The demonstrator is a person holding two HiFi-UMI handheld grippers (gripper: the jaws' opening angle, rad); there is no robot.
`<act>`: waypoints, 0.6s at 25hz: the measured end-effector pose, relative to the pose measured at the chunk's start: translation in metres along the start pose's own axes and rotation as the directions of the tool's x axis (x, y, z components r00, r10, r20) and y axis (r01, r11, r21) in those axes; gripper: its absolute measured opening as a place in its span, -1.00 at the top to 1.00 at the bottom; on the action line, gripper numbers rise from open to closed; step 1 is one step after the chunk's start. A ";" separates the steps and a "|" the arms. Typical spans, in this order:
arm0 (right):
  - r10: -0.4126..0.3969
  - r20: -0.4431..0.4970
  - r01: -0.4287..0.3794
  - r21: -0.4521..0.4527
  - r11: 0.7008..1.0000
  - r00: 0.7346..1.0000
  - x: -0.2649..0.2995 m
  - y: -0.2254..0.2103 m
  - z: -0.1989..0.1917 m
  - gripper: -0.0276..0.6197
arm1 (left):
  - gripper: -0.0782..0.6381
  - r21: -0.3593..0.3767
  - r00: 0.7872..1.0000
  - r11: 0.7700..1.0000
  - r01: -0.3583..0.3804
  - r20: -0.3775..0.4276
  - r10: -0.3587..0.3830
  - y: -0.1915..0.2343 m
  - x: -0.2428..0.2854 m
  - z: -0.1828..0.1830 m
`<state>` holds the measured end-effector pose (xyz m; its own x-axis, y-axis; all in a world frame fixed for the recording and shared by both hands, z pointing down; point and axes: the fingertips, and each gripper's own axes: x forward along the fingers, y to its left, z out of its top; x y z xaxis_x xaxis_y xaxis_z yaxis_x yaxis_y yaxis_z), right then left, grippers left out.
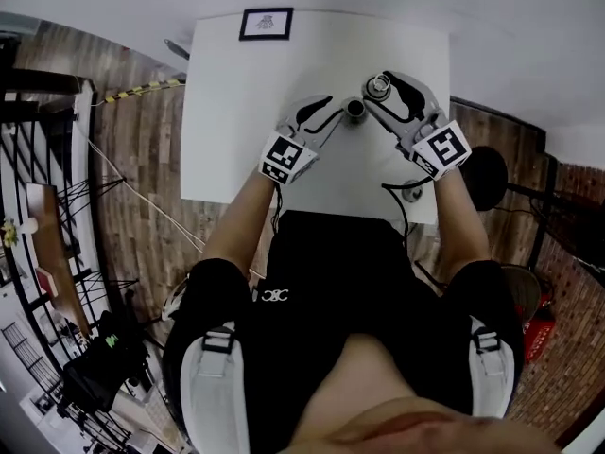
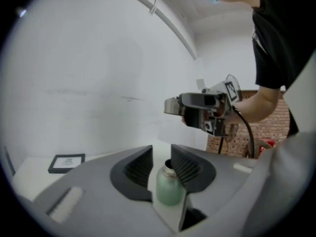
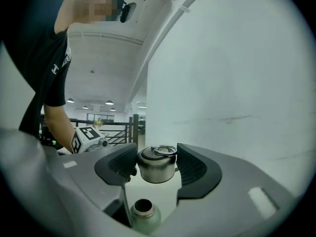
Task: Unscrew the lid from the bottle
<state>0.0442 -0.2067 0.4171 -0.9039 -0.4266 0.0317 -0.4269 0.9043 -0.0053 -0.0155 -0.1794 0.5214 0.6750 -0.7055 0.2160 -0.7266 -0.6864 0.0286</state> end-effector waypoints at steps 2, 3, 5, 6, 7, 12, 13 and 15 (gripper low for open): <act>-0.107 0.027 0.107 0.002 0.994 0.994 -0.010 -0.003 0.010 0.13 | 0.44 -0.008 0.996 0.996 -0.086 0.032 0.086 0.009 -0.015 0.018; -0.157 0.041 0.157 0.006 0.988 0.987 -0.014 -0.004 0.014 0.13 | 0.50 -0.015 0.991 0.992 -0.127 0.046 0.128 0.015 -0.023 0.027; -0.245 0.070 0.245 0.009 0.970 0.967 -0.022 -0.006 0.024 0.13 | 0.63 -0.044 0.976 0.978 -0.202 0.071 0.205 0.027 -0.038 0.043; -0.282 0.083 0.283 0.002 0.959 0.956 -0.025 -0.005 0.029 0.13 | 0.63 -0.066 0.968 0.970 -0.232 0.081 0.237 0.033 -0.045 0.051; -0.316 0.092 0.318 -0.010 0.948 0.944 -0.027 -0.003 0.034 0.13 | 0.63 -0.088 0.961 0.963 -0.256 0.087 0.263 0.037 -0.052 0.058; -0.429 0.150 0.437 -0.025 0.899 0.891 -0.035 0.007 0.058 0.13 | 0.63 -0.064 0.932 0.937 -0.344 0.097 0.349 0.046 -0.083 0.091; -0.451 0.157 0.459 -0.018 0.888 0.879 -0.037 0.007 0.063 0.13 | 0.63 -0.046 0.925 0.930 -0.366 0.097 0.369 0.048 -0.088 0.096; -0.503 0.162 0.510 -0.004 0.860 0.849 -0.040 0.003 0.069 0.13 | 0.63 -0.023 0.907 0.911 -0.411 0.092 0.411 0.053 -0.097 0.104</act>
<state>0.0771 -0.1880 0.3466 -0.5571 -0.8198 -0.1322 -0.8282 0.5603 0.0156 -0.1064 -0.1660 0.4005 0.3251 -0.9383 0.1179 -0.9425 -0.3317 -0.0404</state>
